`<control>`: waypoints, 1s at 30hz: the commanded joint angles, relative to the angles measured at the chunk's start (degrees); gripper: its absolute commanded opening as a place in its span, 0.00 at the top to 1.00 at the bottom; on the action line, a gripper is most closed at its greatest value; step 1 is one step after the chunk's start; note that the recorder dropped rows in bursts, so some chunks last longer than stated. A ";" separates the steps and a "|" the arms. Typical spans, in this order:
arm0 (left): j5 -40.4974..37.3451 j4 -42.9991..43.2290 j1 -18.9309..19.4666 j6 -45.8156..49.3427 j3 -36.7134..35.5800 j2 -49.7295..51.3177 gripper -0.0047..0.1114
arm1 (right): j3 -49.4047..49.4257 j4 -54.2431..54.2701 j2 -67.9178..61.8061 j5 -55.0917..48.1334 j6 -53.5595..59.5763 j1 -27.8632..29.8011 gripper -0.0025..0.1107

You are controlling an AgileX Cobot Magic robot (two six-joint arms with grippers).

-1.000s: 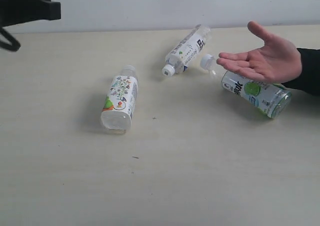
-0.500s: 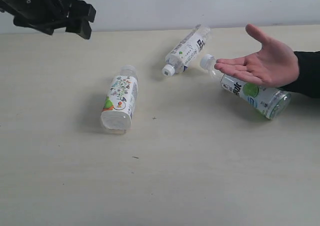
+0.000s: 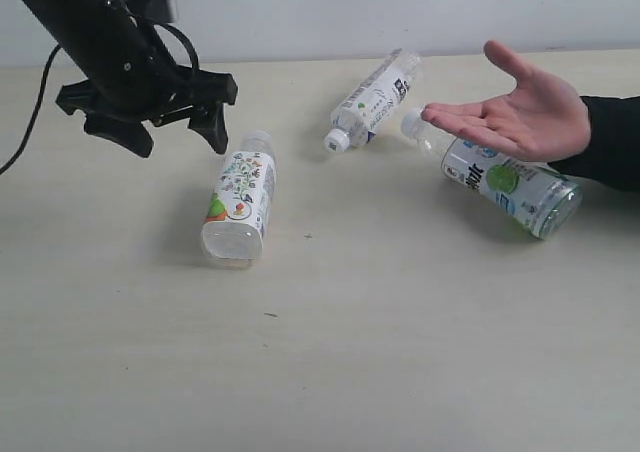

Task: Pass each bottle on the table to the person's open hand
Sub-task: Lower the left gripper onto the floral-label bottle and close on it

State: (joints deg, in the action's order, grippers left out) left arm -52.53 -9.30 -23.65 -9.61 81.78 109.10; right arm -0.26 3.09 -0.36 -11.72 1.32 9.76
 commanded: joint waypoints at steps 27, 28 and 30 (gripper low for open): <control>2.03 4.01 -7.44 -6.07 5.01 12.68 0.27 | 0.26 -0.13 0.36 0.22 -0.02 0.27 0.97; 2.00 4.01 -7.58 -6.07 5.01 13.62 0.27 | 0.26 -0.13 0.36 0.22 -0.02 0.27 0.97; 2.00 4.01 -7.66 -6.07 5.01 14.23 0.27 | 0.26 -0.13 0.36 0.22 -0.02 0.27 0.97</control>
State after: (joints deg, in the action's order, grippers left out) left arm -50.50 -5.49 -31.01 -15.23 86.60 122.83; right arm -0.26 3.09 -0.36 -11.72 1.32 9.76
